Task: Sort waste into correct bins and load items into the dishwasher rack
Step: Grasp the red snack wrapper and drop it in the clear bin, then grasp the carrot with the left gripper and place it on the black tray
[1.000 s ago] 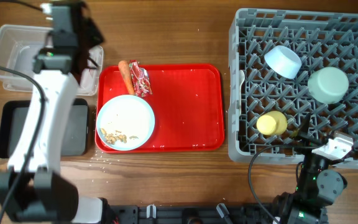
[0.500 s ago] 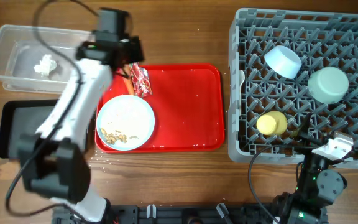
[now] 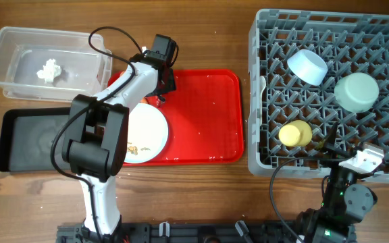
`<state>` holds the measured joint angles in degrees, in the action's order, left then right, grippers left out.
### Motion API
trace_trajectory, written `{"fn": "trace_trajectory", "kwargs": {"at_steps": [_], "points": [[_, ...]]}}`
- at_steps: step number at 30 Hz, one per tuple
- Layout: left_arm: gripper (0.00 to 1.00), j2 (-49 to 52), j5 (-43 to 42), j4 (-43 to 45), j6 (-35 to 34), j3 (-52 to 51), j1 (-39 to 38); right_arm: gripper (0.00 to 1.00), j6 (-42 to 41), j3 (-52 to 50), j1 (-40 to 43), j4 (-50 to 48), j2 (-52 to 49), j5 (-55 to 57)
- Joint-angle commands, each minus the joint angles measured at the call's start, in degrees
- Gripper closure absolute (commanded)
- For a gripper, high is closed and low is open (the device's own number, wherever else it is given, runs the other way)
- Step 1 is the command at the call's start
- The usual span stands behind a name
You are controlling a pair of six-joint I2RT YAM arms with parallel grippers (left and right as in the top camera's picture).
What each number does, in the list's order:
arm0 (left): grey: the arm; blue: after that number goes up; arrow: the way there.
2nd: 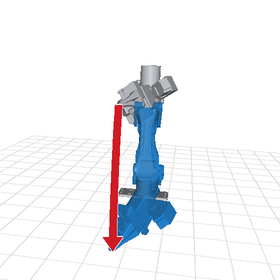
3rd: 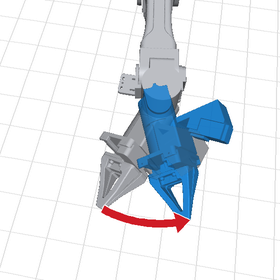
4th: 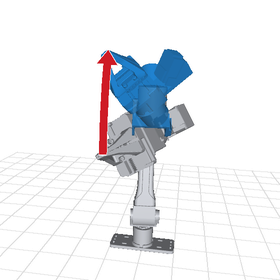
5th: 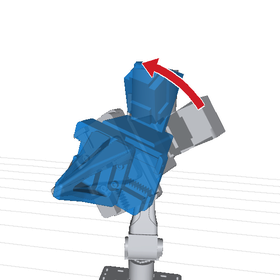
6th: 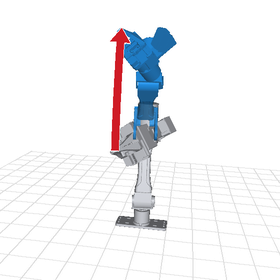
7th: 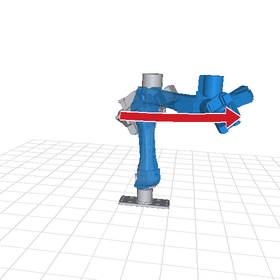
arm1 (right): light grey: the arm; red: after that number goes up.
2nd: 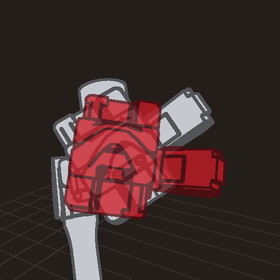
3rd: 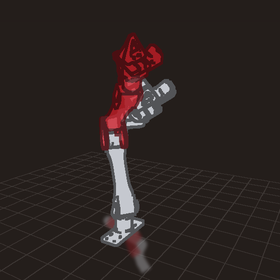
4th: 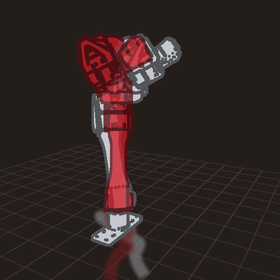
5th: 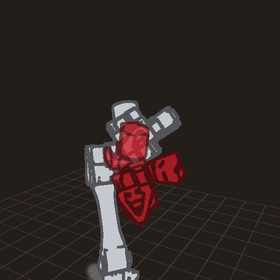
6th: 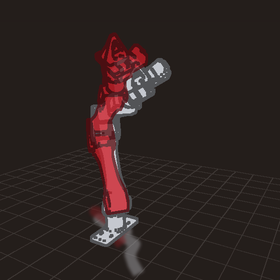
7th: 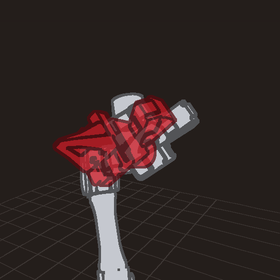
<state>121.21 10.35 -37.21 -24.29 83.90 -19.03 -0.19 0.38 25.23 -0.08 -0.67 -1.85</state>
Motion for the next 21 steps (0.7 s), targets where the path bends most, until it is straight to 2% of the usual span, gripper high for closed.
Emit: {"fn": "trace_trajectory", "kwargs": {"at_steps": [1,4,6,7,10,15,17,21], "points": [[0.96,-3.7,-11.0,-2.3,-0.2,1.0,0.3,0.0,-0.9,-0.1,0.2,-0.3,0.5,0.6],[0.96,-12.1,-10.9,-6.7,-0.2,1.2,0.8,0.0,-0.9,-0.1,0.2,-0.3,0.5,0.6],[0.96,-18.9,-4.9,-12.7,-3.7,1.2,2.8,0.0,-0.9,-0.1,0.2,-0.3,0.5,0.5],[0.96,-22.4,-1.6,-16.7,-6.8,1.2,5.4,0.0,-0.9,-0.1,0.2,-0.3,0.5,0.5],[0.96,-25.7,-0.5,-20.9,-9.8,1.2,13.7,0.0,-0.9,-0.1,0.2,-0.3,0.5,0.6],[0.96,-25.4,-7.2,-17.0,-11.3,1.2,25.9,0.0,-0.9,-0.1,0.2,-0.3,0.5,0.5],[0.96,-25.4,-7.5,-12.0,-10.9,1.2,28.6,0.0,-0.9,-0.1,0.2,-0.3,0.5,0.6],[0.96,-25.4,-7.1,-4.7,-10.9,1.2,29.4,0.0,-0.9,-0.1,0.2,-0.3,0.5,0.5]]}}
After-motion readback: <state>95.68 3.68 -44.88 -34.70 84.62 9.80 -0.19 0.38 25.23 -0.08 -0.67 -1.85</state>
